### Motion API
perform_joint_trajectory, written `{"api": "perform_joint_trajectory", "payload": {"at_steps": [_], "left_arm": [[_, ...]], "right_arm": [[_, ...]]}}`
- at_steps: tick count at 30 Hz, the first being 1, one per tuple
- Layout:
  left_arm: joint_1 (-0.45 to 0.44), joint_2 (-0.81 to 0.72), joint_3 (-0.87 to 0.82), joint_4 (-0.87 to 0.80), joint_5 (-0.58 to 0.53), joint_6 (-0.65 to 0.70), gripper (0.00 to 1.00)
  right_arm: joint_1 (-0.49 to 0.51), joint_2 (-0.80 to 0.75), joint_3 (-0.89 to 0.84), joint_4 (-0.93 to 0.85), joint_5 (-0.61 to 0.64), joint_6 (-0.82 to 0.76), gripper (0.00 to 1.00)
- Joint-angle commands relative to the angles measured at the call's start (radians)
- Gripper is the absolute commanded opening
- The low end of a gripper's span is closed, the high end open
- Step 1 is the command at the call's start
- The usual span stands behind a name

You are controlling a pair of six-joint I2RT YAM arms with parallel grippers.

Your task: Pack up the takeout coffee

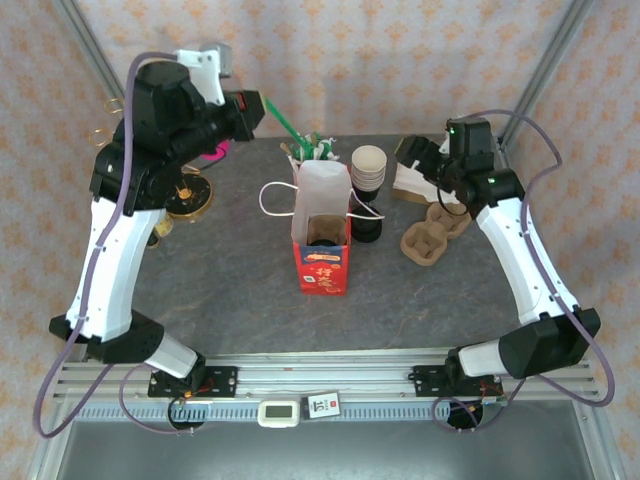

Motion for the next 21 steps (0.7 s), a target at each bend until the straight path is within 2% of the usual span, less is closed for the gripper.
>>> {"api": "perform_joint_trajectory", "payload": {"at_steps": [1,7,12,16,17,18,21], "left_arm": [[-0.074,-0.034,-0.089,-0.047,-0.031,-0.026,0.00],[-0.139,-0.062,-0.281,-0.015,-0.084,-0.046,0.00],[-0.174,0.000,-0.291,-0.038,-0.139,-0.024,0.00],[-0.190,0.018,-0.327,0.008,-0.098,-0.019,0.00],[-0.191,0.024,-0.334,0.019,-0.088,-0.016,0.04],[-0.191,0.030,-0.328,0.018,-0.092,-0.013,0.17],[-0.191,0.058,-0.265,-0.036,-0.160,0.015,0.22]], "right_arm": [[-0.012,-0.042,-0.045,0.058,-0.018,0.024,0.87],[-0.021,-0.070,-0.097,0.080,-0.018,0.034,0.87],[-0.031,-0.089,-0.119,0.091,-0.008,0.041,0.88],[-0.038,-0.092,-0.125,0.085,0.019,0.043,0.91],[-0.042,-0.091,-0.124,0.079,0.036,0.046,0.92],[-0.051,-0.089,-0.128,0.076,0.048,0.050,0.93],[-0.116,-0.080,-0.150,0.071,0.055,0.076,0.95]]}}
